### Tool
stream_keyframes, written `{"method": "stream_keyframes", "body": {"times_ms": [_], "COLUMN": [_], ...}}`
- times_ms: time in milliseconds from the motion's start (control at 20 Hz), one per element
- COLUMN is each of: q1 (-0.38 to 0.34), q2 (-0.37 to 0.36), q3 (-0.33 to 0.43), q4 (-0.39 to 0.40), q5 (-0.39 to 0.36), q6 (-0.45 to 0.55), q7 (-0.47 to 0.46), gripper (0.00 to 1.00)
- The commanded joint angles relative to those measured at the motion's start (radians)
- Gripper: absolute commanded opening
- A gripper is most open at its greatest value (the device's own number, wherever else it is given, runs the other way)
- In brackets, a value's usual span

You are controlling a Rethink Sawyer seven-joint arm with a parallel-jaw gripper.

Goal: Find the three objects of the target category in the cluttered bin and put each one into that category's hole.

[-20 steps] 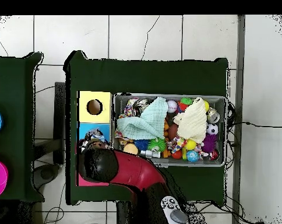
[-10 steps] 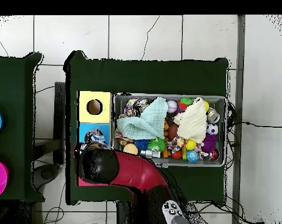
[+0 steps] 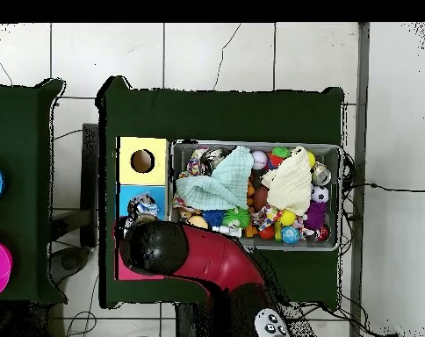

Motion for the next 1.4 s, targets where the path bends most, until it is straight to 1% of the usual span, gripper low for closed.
{"method": "stream_keyframes", "body": {"times_ms": [50, 200, 400, 600, 750, 950, 1200, 1350, 1400], "q1": [-0.026, -0.020, -0.020, -0.031, -0.042, -0.034, -0.027, -0.016, -0.012], "q2": [0.006, 0.013, 0.016, 0.033, 0.034, 0.037, 0.050, 0.052, 0.053], "q3": [-0.041, -0.060, -0.085, -0.088, -0.082, -0.094, -0.076, -0.082, -0.084], "q4": [-0.063, -0.081, -0.120, -0.145, -0.151, -0.153, -0.128, -0.121, -0.118], "q5": [-0.071, -0.098, -0.155, -0.196, -0.214, -0.220, -0.198, -0.189, -0.186], "q6": [0.062, 0.053, 0.059, 0.043, 0.037, 0.016, -0.056, -0.070, -0.075], "q7": [0.103, 0.102, 0.087, 0.072, 0.066, 0.102, 0.132, 0.155, 0.163], "gripper": [1.00, 1.00, 1.00, 1.00, 1.00, 1.00, 1.00, 1.00, 0.00]}}
